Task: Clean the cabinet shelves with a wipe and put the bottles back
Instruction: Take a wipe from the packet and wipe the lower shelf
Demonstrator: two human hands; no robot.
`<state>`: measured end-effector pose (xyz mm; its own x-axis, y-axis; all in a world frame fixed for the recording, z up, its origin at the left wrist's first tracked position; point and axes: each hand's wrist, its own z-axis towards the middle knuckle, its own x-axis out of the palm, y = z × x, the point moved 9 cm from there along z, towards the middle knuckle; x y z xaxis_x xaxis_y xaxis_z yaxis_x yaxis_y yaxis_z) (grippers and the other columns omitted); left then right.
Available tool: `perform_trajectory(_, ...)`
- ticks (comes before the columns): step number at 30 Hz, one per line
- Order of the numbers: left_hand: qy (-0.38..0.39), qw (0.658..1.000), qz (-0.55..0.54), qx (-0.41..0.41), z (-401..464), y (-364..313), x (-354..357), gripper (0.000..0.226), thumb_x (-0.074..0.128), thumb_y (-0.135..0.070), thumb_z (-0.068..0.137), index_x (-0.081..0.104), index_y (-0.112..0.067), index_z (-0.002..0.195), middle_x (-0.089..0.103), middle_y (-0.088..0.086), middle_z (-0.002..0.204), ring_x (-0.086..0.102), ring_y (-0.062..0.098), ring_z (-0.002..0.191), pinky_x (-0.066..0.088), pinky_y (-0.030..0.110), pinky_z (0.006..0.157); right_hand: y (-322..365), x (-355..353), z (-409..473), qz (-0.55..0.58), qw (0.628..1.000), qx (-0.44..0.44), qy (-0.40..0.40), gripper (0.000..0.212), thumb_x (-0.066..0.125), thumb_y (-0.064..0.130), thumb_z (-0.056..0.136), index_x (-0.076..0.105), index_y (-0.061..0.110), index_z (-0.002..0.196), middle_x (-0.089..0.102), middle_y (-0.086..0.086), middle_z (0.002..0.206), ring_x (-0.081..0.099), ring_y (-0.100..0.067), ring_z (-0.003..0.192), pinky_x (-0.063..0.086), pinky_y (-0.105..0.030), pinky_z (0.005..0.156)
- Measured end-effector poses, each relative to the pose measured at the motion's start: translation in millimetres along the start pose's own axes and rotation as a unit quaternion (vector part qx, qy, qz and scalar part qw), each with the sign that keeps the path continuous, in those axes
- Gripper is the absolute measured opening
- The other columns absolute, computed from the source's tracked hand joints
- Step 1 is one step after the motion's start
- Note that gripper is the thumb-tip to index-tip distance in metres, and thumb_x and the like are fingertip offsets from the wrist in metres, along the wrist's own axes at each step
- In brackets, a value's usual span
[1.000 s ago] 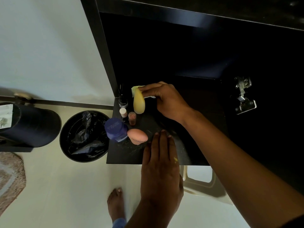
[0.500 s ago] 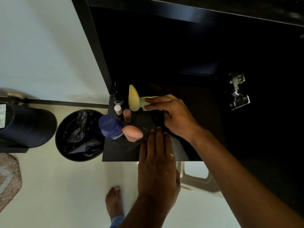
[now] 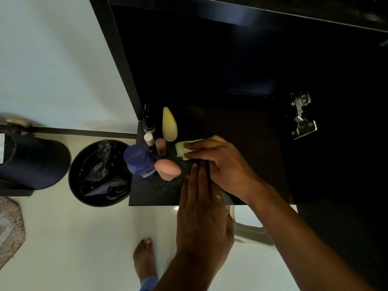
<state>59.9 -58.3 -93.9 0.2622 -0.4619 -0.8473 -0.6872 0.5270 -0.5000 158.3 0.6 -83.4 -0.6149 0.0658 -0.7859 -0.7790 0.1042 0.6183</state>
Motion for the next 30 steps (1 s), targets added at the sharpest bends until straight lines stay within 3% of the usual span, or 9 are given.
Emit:
perform_trajectory(3,0.007,1.0,0.008,0.004,0,-1,1,0.106,0.079,-0.039,0.078,0.021,-0.009,0.162,0.026,0.01,0.168,0.022,0.028,0.157,0.029,0.044,0.125,-10,-13,6,-0.037,0.999,0.02,-0.032,0.045,0.065,-0.012,0.081,0.077,0.015,0.114,0.069,-0.001,0.129,0.058,-0.021,0.119,0.05,-0.03,0.101)
perform_trajectory(9,0.024,0.999,0.035,0.008,-1,-1,6,0.1,0.075,-0.039,0.081,0.024,-0.005,0.16,0.023,0.015,0.169,0.021,0.033,0.157,0.03,0.047,0.124,-45,-38,59,-0.062,0.99,0.077,-0.099,0.051,0.058,-0.018,0.08,0.077,0.014,0.115,0.068,-0.004,0.131,0.059,-0.022,0.123,0.047,-0.038,0.109)
perform_trajectory(17,0.021,0.999,0.048,0.007,-1,-1,4,0.101,0.077,-0.04,0.079,0.028,-0.006,0.159,0.028,0.015,0.167,0.026,0.032,0.156,0.031,0.045,0.124,-38,-17,130,-0.001,0.998,0.054,-0.03,0.048,0.057,-0.016,0.086,0.076,0.016,0.118,0.067,-0.004,0.135,0.057,-0.021,0.131,0.043,-0.032,0.114)
perform_trajectory(21,0.017,1.0,0.026,0.001,-2,2,3,0.103,0.077,-0.041,0.081,0.021,-0.007,0.161,0.023,0.012,0.169,0.02,0.03,0.158,0.031,0.045,0.124,-44,-25,101,-0.048,0.996,0.061,-0.053,0.047,0.066,-0.009,0.086,0.074,0.02,0.122,0.066,-0.008,0.134,0.06,-0.026,0.127,0.046,-0.04,0.111)
perform_trajectory(24,0.017,1.0,0.023,0.006,-8,3,2,0.104,0.075,-0.039,0.081,0.019,-0.006,0.162,0.019,0.013,0.17,0.016,0.029,0.159,0.026,0.043,0.126,-44,-30,51,-0.065,0.991,0.108,-0.053,0.051,0.061,-0.007,0.088,0.069,0.023,0.129,0.059,-0.007,0.141,0.054,-0.024,0.131,0.042,-0.038,0.115)
perform_trajectory(27,0.041,0.998,0.044,0.023,-19,4,6,0.102,0.078,-0.04,0.076,0.031,-0.002,0.158,0.026,0.016,0.168,0.026,0.032,0.156,0.025,0.043,0.123,-20,-24,8,-0.083,0.991,0.089,-0.046,0.051,0.056,-0.008,0.088,0.069,0.02,0.129,0.06,-0.004,0.141,0.053,-0.022,0.129,0.041,-0.031,0.114)
perform_trajectory(30,0.062,0.996,0.058,0.028,-27,8,9,0.103,0.083,-0.044,0.068,0.042,-0.002,0.153,0.037,0.015,0.163,0.037,0.032,0.151,0.028,0.042,0.12,0,-12,-12,-0.066,0.995,0.062,-0.047,0.044,0.052,0.007,0.085,0.072,0.013,0.124,0.065,-0.005,0.136,0.056,-0.023,0.125,0.036,-0.018,0.109)
